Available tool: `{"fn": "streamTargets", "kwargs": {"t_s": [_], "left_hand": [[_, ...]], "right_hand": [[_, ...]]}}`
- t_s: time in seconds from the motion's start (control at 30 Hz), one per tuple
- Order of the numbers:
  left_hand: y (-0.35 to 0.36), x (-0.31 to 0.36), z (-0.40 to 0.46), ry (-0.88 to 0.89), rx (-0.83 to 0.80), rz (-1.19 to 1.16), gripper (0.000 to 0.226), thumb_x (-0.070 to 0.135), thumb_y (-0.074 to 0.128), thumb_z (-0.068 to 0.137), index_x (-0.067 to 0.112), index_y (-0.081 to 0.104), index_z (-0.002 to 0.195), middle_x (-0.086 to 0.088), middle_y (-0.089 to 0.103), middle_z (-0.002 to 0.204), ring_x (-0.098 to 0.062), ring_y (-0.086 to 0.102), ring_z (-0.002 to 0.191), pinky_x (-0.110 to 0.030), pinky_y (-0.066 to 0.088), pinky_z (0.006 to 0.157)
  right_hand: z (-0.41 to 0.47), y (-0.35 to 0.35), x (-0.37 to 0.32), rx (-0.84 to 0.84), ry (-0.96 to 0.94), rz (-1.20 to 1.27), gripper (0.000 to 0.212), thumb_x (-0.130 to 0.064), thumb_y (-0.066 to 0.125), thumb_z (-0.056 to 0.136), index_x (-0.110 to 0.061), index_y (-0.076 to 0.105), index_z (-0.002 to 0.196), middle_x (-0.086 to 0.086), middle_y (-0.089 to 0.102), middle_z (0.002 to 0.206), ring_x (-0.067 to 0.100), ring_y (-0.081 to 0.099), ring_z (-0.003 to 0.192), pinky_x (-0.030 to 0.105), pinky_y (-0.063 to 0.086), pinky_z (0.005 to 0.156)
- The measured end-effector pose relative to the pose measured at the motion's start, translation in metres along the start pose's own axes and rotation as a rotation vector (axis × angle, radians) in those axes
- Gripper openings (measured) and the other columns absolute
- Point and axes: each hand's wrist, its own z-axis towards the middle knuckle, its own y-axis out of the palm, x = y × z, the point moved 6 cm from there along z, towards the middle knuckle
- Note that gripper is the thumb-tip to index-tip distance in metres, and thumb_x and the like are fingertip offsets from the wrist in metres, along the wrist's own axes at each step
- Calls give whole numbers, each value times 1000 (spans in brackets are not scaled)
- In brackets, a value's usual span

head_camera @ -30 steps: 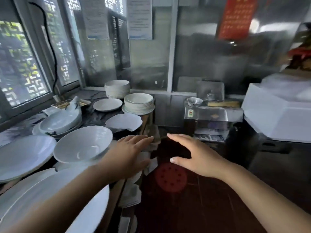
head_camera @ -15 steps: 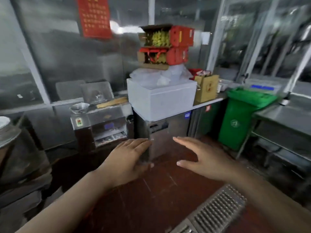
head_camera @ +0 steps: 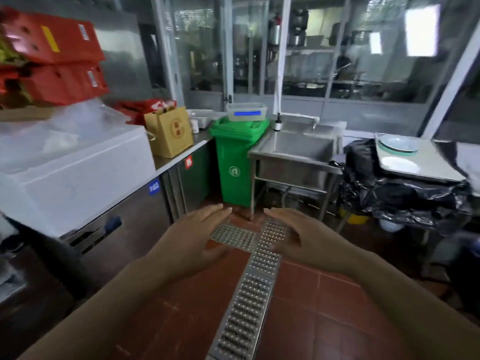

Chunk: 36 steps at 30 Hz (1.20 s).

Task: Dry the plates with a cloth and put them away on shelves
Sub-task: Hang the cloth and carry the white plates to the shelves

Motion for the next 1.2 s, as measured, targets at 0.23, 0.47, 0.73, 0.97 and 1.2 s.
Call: {"fn": "streamTargets", "kwargs": {"t_s": [0.23, 0.47, 0.73, 0.97, 1.2], "left_hand": [[55, 6, 166, 250, -24, -61, 95, 78, 26, 74, 22, 31, 151, -2, 36, 154, -17, 36, 140, -21, 15, 109], [93, 12, 327, 460, -40, -63, 97, 76, 20, 73, 23, 15, 155, 0, 26, 158, -14, 25, 145, -22, 6, 111], [147, 57, 478, 604, -56, -85, 99, 77, 16, 71, 24, 16, 154, -1, 26, 159, -16, 24, 146, -25, 1, 113], [210, 122, 604, 643, -94, -90, 101, 77, 11, 67, 26, 11, 155, 3, 21, 160, -13, 19, 147, -26, 2, 117], [262, 184, 733, 622, -136, -83, 102, 78, 12, 67, 26, 13, 155, 2, 22, 160, -15, 19, 147, -27, 4, 118]], "right_hand": [[35, -46, 121, 75, 210, -82, 73, -48, 64, 89, -40, 27, 150, -22, 27, 152, -22, 44, 107, 11, 35, 95], [73, -106, 229, 245, 424, -140, 74, -49, 67, 86, -37, 31, 150, -20, 31, 152, 3, 43, 132, 17, 32, 108], [69, -151, 347, 318, 615, -182, 72, -47, 67, 87, -39, 30, 149, -20, 31, 150, -2, 33, 135, -4, 14, 99], [69, -196, 480, 370, 677, -171, 73, -45, 70, 85, -50, 27, 144, -20, 33, 149, -1, 40, 132, 16, 32, 106], [84, -258, 619, 351, 655, -183, 73, -36, 74, 85, -34, 35, 146, -10, 37, 150, 2, 35, 138, 15, 24, 113]]}}
